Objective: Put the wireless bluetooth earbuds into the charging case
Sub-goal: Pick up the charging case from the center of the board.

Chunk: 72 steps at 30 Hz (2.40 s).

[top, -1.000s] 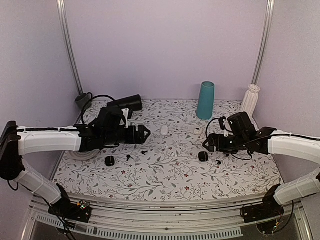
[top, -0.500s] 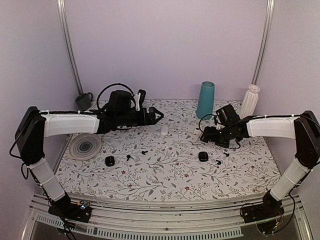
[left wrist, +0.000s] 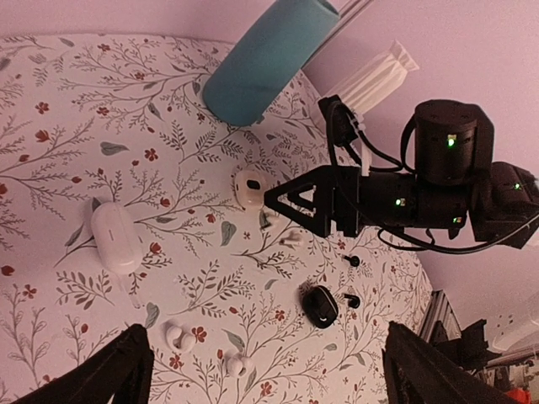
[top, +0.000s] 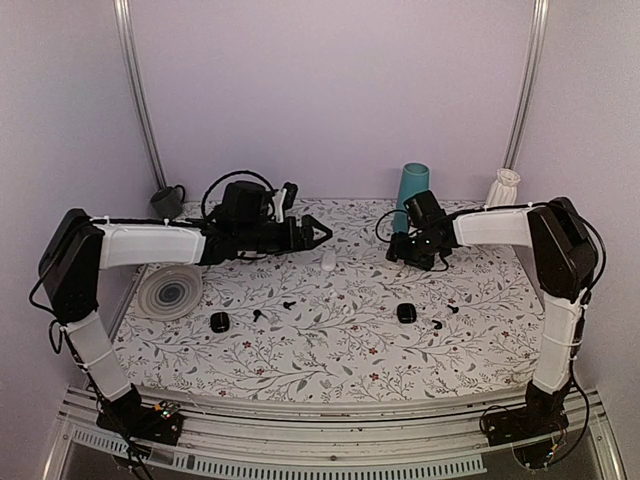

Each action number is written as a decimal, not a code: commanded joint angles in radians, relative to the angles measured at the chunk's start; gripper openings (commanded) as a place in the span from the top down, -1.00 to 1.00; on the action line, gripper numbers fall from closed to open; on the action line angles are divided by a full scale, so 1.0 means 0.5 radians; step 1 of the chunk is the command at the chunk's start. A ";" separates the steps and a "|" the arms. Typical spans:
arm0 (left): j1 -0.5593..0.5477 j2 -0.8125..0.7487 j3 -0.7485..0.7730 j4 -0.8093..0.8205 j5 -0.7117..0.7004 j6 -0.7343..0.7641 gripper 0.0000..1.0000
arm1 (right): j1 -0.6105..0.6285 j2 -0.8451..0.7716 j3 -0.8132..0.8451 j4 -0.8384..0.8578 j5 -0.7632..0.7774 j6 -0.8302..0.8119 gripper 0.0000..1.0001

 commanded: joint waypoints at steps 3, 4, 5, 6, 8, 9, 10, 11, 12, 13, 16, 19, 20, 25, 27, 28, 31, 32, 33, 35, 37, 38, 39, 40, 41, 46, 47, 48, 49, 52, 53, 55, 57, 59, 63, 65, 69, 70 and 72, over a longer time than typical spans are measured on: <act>0.038 -0.042 0.020 0.005 0.065 -0.023 -0.91 | -0.017 0.157 0.147 -0.077 0.179 0.008 -0.32; 0.039 -0.053 0.013 0.007 0.061 -0.022 -0.91 | -0.019 0.174 0.160 -0.078 0.184 0.009 -0.31; 0.038 -0.059 0.007 0.007 0.054 -0.022 -0.91 | -0.018 0.194 0.173 -0.078 0.180 0.010 -0.31; 0.041 -0.066 0.000 0.008 0.051 -0.026 -0.91 | -0.020 0.214 0.191 -0.080 0.174 0.012 -0.30; 0.044 -0.073 -0.009 0.011 0.051 -0.025 -0.91 | -0.020 0.252 0.224 -0.097 0.174 0.012 -0.29; 0.047 -0.080 -0.021 0.021 0.048 -0.025 -0.91 | -0.019 0.261 0.233 -0.102 0.177 0.018 -0.29; 0.048 -0.086 -0.032 0.034 0.045 -0.031 -0.91 | -0.019 0.270 0.238 -0.102 0.182 0.020 -0.28; 0.051 -0.091 -0.044 0.047 0.042 -0.040 -0.92 | -0.018 0.277 0.246 -0.107 0.188 0.019 -0.27; 0.056 -0.092 -0.057 0.064 0.044 -0.050 -0.91 | -0.018 0.283 0.253 -0.112 0.192 0.014 -0.27; 0.059 -0.097 -0.065 0.080 0.049 -0.061 -0.92 | -0.020 0.292 0.261 -0.116 0.201 0.009 -0.26; 0.065 -0.105 -0.095 0.125 0.068 -0.080 -0.91 | -0.010 0.326 0.303 -0.152 0.246 -0.031 -0.23; 0.076 -0.106 -0.103 0.125 0.081 -0.078 -0.92 | 0.008 0.368 0.352 -0.194 0.290 -0.067 -0.23; 0.078 -0.104 -0.104 0.125 0.091 -0.079 -0.92 | 0.010 0.386 0.370 -0.207 0.293 -0.077 -0.23; 0.087 -0.080 -0.112 0.144 0.142 -0.121 -0.92 | 0.013 0.436 0.445 -0.225 0.246 -0.096 -0.20; 0.087 -0.076 -0.124 0.168 0.153 -0.139 -0.92 | 0.019 0.452 0.481 -0.226 0.226 -0.107 -0.19; 0.089 -0.068 -0.126 0.180 0.154 -0.146 -0.92 | 0.024 0.464 0.504 -0.233 0.225 -0.114 -0.18; 0.094 -0.057 -0.120 0.189 0.169 -0.160 -0.92 | 0.038 0.496 0.565 -0.259 0.213 -0.142 -0.18; 0.094 -0.054 -0.117 0.188 0.174 -0.163 -0.92 | 0.038 0.498 0.570 -0.252 0.199 -0.146 -0.18; 0.093 -0.053 -0.116 0.189 0.176 -0.166 -0.92 | 0.041 0.503 0.571 -0.245 0.184 -0.159 -0.18; 0.095 -0.053 -0.119 0.192 0.174 -0.172 -0.92 | 0.045 0.517 0.583 -0.249 0.181 -0.181 -0.18; 0.096 -0.052 -0.125 0.197 0.175 -0.184 -0.92 | 0.047 0.538 0.606 -0.279 0.196 -0.192 -0.18; 0.099 -0.053 -0.129 0.202 0.174 -0.196 -0.92 | 0.047 0.540 0.607 -0.295 0.212 -0.200 -0.19; 0.100 -0.054 -0.133 0.208 0.175 -0.202 -0.92 | 0.047 0.540 0.603 -0.304 0.226 -0.204 -0.20; 0.099 -0.054 -0.134 0.213 0.178 -0.207 -0.92 | 0.047 0.535 0.591 -0.308 0.236 -0.218 -0.20; 0.102 -0.053 -0.137 0.216 0.182 -0.216 -0.92 | 0.047 0.529 0.583 -0.303 0.241 -0.227 -0.21; 0.099 -0.056 -0.154 0.231 0.174 -0.234 -0.92 | 0.053 0.540 0.581 -0.310 0.248 -0.303 -0.15; 0.099 -0.054 -0.160 0.242 0.173 -0.242 -0.92 | 0.055 0.546 0.585 -0.313 0.241 -0.314 -0.11; 0.102 -0.051 -0.168 0.250 0.172 -0.252 -0.92 | 0.058 0.553 0.590 -0.318 0.232 -0.323 -0.09; 0.105 -0.055 -0.177 0.262 0.176 -0.265 -0.92 | 0.065 0.557 0.594 -0.323 0.233 -0.331 -0.08; 0.117 -0.055 -0.211 0.301 0.186 -0.310 -0.92 | 0.079 0.564 0.601 -0.325 0.234 -0.359 -0.02; 0.122 -0.052 -0.216 0.308 0.194 -0.324 -0.92 | 0.082 0.568 0.601 -0.326 0.236 -0.366 0.02; 0.129 -0.038 -0.217 0.317 0.222 -0.350 -0.91 | 0.088 0.566 0.605 -0.328 0.235 -0.387 0.12; 0.138 -0.024 -0.216 0.324 0.258 -0.372 -0.89 | 0.091 0.551 0.603 -0.330 0.241 -0.410 0.23; 0.144 -0.010 -0.210 0.335 0.290 -0.389 -0.88 | 0.092 0.513 0.582 -0.310 0.216 -0.437 0.28; 0.151 0.013 -0.199 0.344 0.337 -0.432 -0.85 | 0.106 0.356 0.460 -0.173 0.136 -0.519 0.32; 0.154 0.029 -0.191 0.348 0.360 -0.457 -0.83 | 0.127 0.272 0.394 -0.111 0.108 -0.559 0.33; 0.161 0.089 -0.188 0.375 0.401 -0.528 -0.74 | 0.190 0.096 0.240 0.026 0.021 -0.642 0.34; 0.163 0.119 -0.184 0.392 0.420 -0.553 -0.72 | 0.209 0.049 0.188 0.066 -0.003 -0.665 0.35; 0.165 0.167 -0.182 0.447 0.462 -0.608 -0.68 | 0.254 -0.072 0.080 0.141 -0.053 -0.690 0.35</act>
